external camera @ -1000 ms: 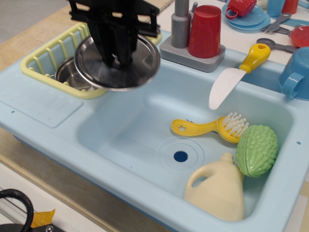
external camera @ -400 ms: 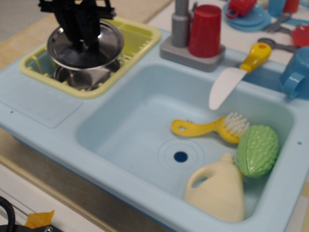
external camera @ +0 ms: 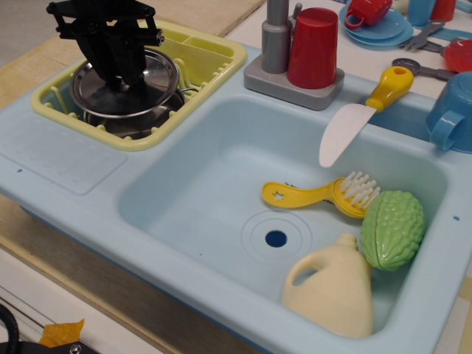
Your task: Put lid on pot or pan
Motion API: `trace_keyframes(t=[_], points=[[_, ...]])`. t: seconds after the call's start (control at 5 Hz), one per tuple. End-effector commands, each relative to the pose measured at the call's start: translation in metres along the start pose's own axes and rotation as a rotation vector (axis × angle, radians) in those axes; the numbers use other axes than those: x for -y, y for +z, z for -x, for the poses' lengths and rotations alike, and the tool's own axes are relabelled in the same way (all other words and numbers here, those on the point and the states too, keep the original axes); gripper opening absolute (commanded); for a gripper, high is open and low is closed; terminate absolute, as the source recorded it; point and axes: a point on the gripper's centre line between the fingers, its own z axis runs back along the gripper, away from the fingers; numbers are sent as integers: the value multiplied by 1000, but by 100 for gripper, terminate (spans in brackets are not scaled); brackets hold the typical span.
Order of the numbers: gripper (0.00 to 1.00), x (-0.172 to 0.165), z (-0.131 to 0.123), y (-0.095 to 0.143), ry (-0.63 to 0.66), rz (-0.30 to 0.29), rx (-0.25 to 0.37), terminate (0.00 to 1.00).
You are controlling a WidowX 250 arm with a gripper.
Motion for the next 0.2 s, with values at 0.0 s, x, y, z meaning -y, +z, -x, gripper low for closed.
trace_keyframes(t=[0.0], points=[[100, -9, -7, 7, -2, 1, 28, 100]])
